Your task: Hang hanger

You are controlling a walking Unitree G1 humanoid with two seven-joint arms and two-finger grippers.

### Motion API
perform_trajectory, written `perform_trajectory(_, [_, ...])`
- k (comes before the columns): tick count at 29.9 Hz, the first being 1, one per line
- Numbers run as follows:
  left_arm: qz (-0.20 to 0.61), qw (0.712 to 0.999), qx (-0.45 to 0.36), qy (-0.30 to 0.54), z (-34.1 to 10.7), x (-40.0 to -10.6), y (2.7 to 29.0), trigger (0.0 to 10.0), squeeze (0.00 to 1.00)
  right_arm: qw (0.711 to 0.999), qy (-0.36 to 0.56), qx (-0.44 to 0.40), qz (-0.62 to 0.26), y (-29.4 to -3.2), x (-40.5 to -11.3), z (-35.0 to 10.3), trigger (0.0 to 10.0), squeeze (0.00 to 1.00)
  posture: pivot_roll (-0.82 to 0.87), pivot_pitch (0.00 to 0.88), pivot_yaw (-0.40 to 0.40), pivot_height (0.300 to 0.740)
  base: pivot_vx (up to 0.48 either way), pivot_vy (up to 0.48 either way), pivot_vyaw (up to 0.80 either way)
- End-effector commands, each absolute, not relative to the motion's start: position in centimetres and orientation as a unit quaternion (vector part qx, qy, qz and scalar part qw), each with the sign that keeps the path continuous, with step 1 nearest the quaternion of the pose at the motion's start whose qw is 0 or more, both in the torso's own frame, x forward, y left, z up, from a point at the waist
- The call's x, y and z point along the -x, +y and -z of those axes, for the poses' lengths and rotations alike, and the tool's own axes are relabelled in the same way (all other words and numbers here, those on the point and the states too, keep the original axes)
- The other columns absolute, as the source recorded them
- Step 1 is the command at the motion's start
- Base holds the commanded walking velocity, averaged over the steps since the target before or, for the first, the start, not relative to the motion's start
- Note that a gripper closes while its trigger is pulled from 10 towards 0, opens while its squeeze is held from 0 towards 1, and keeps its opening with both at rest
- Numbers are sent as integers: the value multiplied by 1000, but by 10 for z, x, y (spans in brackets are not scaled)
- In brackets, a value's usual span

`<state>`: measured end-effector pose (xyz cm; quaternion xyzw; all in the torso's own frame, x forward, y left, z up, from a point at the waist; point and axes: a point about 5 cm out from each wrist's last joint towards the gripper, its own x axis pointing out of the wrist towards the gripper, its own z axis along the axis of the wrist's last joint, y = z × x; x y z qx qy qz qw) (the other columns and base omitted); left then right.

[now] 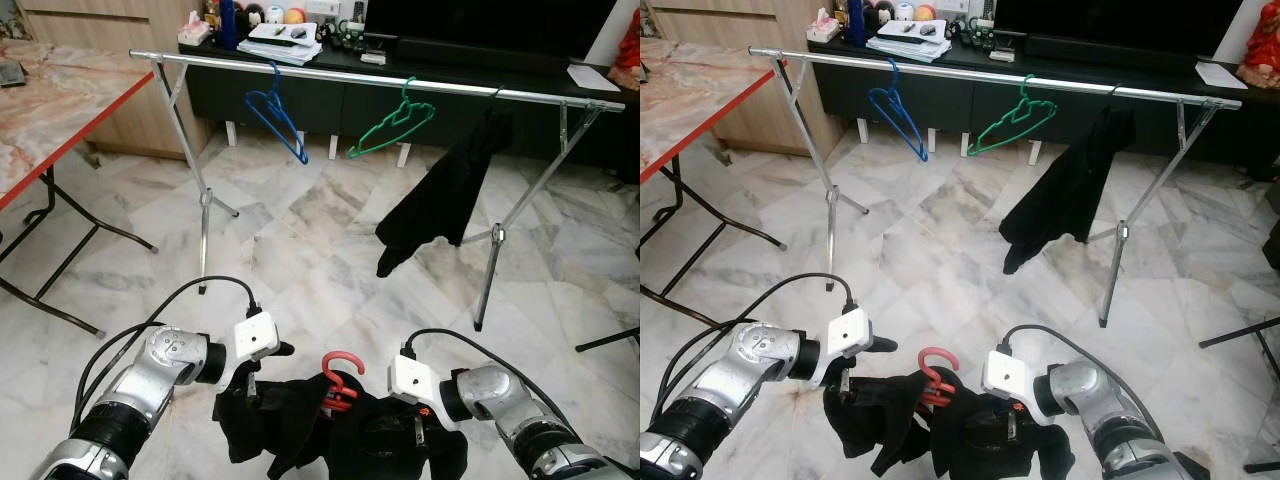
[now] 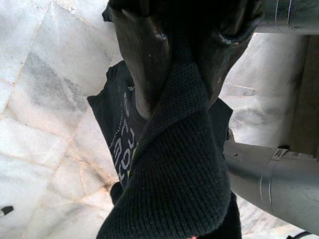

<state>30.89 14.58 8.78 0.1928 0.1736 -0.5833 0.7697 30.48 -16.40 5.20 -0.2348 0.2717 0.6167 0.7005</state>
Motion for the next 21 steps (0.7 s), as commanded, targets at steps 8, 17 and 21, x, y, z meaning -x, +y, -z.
perform_trajectory(8, [605, 752, -196, 173, -82, -306, 130, 10000, 0, 688, 221, 246, -647, -151, -310, -66, 0, 0, -34, 89, -57, 740, 0, 0, 0])
perform_trajectory(17, [613, 747, -186, 177, -76, -304, 123, 10000, 0, 691, 202, 251, -647, -145, -314, -71, 0, 0, -37, 97, -59, 740, 0, 0, 0])
perform_trajectory(21, [616, 745, -181, 179, -74, -303, 122, 10000, 0, 694, 196, 252, -645, -143, -316, -73, 0, 0, -39, 99, -60, 740, 0, 0, 0])
